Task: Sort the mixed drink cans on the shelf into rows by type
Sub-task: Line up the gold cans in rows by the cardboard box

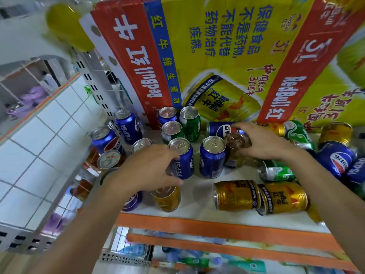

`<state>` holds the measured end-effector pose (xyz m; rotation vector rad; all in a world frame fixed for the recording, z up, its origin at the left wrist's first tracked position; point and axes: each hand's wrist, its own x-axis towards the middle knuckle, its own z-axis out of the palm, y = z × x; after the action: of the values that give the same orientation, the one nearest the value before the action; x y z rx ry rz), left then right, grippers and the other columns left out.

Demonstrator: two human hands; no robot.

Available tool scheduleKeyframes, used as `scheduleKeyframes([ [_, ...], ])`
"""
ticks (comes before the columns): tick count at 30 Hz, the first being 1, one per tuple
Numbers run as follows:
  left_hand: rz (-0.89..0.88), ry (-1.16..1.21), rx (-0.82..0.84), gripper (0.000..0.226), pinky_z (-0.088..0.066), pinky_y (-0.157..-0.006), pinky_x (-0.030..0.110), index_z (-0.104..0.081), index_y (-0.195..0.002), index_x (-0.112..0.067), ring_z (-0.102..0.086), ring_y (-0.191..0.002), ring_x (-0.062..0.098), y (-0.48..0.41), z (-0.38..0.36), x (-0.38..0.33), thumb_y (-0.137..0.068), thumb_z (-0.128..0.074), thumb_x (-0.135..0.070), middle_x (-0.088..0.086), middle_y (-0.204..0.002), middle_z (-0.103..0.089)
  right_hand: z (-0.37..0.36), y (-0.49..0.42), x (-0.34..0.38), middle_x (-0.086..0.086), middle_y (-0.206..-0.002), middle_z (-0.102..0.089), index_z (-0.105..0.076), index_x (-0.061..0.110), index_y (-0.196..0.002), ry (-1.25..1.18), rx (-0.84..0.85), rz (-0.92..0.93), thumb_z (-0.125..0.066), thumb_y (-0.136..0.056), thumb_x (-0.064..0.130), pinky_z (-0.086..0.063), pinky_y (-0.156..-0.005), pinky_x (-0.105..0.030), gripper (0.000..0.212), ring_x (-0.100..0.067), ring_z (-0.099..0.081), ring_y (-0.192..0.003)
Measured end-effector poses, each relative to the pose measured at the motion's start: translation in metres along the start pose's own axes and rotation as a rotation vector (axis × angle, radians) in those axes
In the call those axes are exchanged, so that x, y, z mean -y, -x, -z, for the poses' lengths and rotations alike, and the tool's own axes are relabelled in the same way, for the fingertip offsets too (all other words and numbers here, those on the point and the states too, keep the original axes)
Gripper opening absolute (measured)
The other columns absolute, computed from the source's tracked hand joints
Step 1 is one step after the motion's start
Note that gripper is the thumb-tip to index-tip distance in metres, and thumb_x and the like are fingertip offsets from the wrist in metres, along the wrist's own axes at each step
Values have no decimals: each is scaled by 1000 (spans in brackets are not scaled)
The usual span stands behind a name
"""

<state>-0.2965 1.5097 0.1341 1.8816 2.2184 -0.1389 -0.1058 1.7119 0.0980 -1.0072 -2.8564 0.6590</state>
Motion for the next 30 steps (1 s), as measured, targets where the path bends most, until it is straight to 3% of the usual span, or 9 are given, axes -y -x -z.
scheduleKeyframes([
  [5, -109, 34, -171, 31, -52, -81, 32, -60, -109, -27, -59, -90, 6, -39, 44, -16, -87, -58, -49, -11, -102, -64, 8, 12, -16, -7, -145, -39, -33, 20, -144, 24, -41, -112, -68, -83, 18, -32, -105, -31, 70, -24, -37, -132],
  [11, -294, -88, -141, 44, -45, -93, 36, -50, -129, -21, -51, -113, 21, -122, 51, -36, -91, -56, -43, 3, -125, -55, 2, 32, -34, -12, -141, -39, -35, 15, -142, 110, -78, -288, -67, -84, 25, -30, -105, -32, 67, -29, -36, -131],
  [15, -371, -78, -89, 49, -42, -89, 34, -46, -133, -19, -50, -116, 24, -164, 39, -57, -90, -59, -40, 5, -129, -53, -3, 46, -44, -9, -140, -40, -35, 17, -142, 115, -80, -369, -63, -88, 25, -29, -107, -33, 62, -26, -37, -130],
  [19, -354, -48, -3, 47, -42, -78, 30, -48, -128, -17, -53, -105, 22, -194, 23, -73, -89, -58, -42, 6, -121, -55, -1, 47, -53, -6, -139, -42, -40, 19, -140, 134, -116, -394, -59, -90, 31, -32, -108, -35, 54, -25, -39, -129],
  [24, -229, -134, 85, 44, -44, -68, 32, -52, -112, -12, -54, -83, 21, -226, 8, -95, -90, -54, -50, 4, -96, -56, 2, 29, -56, -5, -134, -48, -47, 25, -135, 198, -77, -327, -60, -88, 30, -36, -106, -43, 49, -28, -42, -127],
  [27, -139, -156, 103, 39, -46, -65, 31, -55, -108, -10, -54, -80, 21, -238, 3, -106, -85, -64, -40, 2, -86, -52, 2, 16, -60, -7, -133, -46, -44, 31, -135, 224, 39, -356, -58, -84, 17, -39, -102, -51, 55, -34, -40, -124],
  [30, -56, -227, 116, 27, -47, -62, 30, -55, -93, -9, -54, -73, 20, -244, 3, -120, -82, -67, -30, 2, -74, -49, 3, 7, -68, -9, -134, -41, -37, 30, -141, 245, 127, -346, -59, -84, 14, -36, -104, -53, 63, -34, -34, -127],
])
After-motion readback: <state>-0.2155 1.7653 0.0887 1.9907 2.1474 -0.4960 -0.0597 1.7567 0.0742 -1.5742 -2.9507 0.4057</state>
